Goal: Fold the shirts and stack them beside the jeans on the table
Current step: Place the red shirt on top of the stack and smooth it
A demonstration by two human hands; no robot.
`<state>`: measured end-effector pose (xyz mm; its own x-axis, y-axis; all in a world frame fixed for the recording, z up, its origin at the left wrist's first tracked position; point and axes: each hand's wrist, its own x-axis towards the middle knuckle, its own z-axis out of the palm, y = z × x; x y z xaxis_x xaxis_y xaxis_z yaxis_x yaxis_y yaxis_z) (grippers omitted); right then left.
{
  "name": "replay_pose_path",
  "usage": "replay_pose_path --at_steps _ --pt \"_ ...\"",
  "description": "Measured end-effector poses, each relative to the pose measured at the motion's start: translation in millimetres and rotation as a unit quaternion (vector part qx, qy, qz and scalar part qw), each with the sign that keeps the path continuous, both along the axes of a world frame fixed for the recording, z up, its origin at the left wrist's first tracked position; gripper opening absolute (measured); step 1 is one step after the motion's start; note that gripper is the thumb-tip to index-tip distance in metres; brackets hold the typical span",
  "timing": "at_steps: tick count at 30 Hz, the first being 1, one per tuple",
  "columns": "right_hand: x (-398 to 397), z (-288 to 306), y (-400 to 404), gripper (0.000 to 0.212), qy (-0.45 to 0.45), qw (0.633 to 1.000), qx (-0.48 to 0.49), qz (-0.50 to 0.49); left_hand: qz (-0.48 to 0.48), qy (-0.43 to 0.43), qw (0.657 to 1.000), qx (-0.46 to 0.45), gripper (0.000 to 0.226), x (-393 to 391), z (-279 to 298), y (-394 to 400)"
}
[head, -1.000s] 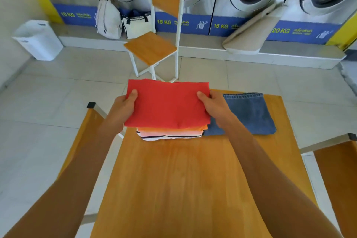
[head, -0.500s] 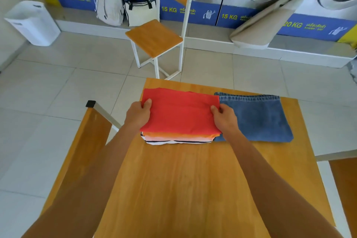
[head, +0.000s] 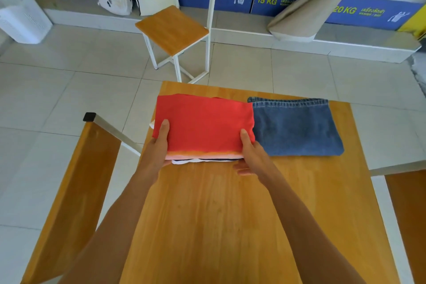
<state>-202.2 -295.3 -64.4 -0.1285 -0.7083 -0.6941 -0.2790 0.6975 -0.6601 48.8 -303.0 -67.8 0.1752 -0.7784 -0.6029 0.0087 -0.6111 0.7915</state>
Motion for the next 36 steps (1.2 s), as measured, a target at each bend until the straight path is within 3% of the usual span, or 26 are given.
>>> replay_pose_path --at_steps 11,19,27,30,32,34,36 --pt "16 7 -67 0.05 0.086 0.994 -0.072 0.007 0.009 -0.034 0.999 0.011 0.077 -2 3 -82" --pt "17 1 -98 0.051 0.108 0.993 -0.049 -0.007 -0.008 -0.055 0.998 0.011 0.075 -7 3 -116" --pt "4 3 -90 0.065 0.079 0.997 -0.026 -0.006 0.011 -0.005 0.999 0.035 0.082 -7 8 -110" --pt "-17 1 -70 0.063 0.184 0.975 -0.117 -0.047 0.083 0.034 0.996 -0.011 0.074 -13 2 -90" --pt "-34 -3 -50 0.045 0.317 0.931 -0.172 -0.058 0.142 -0.034 0.989 -0.024 0.067 -27 -5 -62" --pt "-45 -12 -34 0.049 0.368 0.92 -0.13 -0.037 0.16 -0.139 0.974 -0.074 0.047 -47 -18 -29" --pt "-48 -26 -28 0.068 0.383 0.921 -0.07 0.021 0.084 -0.198 0.967 -0.136 0.039 -69 -36 -4"
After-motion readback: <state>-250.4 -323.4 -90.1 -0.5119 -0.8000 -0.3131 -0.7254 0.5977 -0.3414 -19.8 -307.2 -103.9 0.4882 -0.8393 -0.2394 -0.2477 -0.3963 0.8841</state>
